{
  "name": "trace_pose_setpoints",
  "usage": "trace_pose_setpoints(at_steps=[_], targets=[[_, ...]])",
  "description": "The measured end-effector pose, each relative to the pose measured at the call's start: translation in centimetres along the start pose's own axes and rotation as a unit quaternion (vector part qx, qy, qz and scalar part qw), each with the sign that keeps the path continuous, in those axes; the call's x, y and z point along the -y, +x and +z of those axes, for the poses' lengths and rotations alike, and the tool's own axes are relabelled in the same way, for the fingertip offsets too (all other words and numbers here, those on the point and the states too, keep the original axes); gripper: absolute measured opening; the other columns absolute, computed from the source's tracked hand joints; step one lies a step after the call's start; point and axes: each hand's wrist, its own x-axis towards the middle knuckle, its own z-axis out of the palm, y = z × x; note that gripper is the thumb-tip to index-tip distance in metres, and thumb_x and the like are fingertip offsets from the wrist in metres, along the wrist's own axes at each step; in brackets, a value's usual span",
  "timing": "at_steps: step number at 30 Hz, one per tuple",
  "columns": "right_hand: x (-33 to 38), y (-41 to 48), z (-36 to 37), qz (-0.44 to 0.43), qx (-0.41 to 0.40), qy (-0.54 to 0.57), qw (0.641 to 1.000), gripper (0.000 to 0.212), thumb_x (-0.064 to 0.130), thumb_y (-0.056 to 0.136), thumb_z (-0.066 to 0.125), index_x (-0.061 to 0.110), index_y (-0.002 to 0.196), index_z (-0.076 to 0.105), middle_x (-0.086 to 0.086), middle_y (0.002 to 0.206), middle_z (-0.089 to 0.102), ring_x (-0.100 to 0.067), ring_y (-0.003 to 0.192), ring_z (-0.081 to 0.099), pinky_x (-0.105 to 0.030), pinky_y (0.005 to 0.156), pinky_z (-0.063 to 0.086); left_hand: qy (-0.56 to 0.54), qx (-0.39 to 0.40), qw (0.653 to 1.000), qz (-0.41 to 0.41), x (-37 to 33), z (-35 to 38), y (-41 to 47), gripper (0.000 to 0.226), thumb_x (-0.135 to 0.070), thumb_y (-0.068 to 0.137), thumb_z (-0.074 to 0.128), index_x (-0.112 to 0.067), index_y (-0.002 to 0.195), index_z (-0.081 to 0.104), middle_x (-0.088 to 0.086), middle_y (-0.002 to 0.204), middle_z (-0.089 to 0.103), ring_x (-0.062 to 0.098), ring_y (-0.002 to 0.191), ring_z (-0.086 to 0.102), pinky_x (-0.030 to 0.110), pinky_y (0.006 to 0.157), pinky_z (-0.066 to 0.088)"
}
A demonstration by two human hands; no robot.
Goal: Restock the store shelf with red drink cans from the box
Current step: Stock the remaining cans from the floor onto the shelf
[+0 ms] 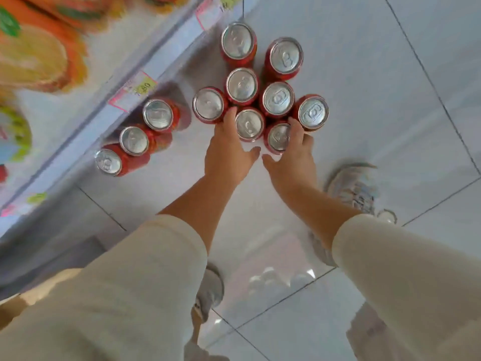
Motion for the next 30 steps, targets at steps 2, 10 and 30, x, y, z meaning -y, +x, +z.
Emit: trace_pose_setpoints(at_steps=[2,10,30], targets=[[-0.4,0.1,0.9,0.000,-0.014,0.014,1.000,0.082,0.022,0.084,0.069,0.036,0.147,0.018,-0.002,0.142,0.037,-0.028,0.117,0.055,-0.037,0.088,0.044,-0.025,-0.023,0.999,-0.010,-0.2,1.0,0.6,0.092,-0.032,0.076,0.083,-0.017,0.149,0.029,0.006,0.147,0.048,0.026,0.133,0.048,0.040,0.105,0.043],[0.2,0.4,-0.6,0.000,-0.035,0.038,0.999,0.062,0.029,0.075,0.074,0.030,0.127,0.041,0.001,0.120,0.059,-0.024,0.101,0.060,-0.030,0.075,0.042,-0.071,0.001,0.997,-0.003,-0.6,-1.2,0.1,0.070,-0.027,0.067,0.089,-0.014,0.119,0.045,0.001,0.118,0.068,0.026,0.109,0.064,0.031,0.087,0.048],[32.8,-39.0,-44.0,-0.282,-0.089,0.109,0.949,0.059,0.039,0.064,0.081,0.046,0.108,0.042,0.030,0.080,0.059,0.001,0.067,0.055,-0.003,0.057,0.038,-0.219,-0.192,0.949,0.119,-28.3,-49.9,-32.2,0.061,-0.034,0.063,0.089,-0.042,0.100,0.041,-0.015,0.088,0.068,0.007,0.076,0.067,0.023,0.065,0.050]])
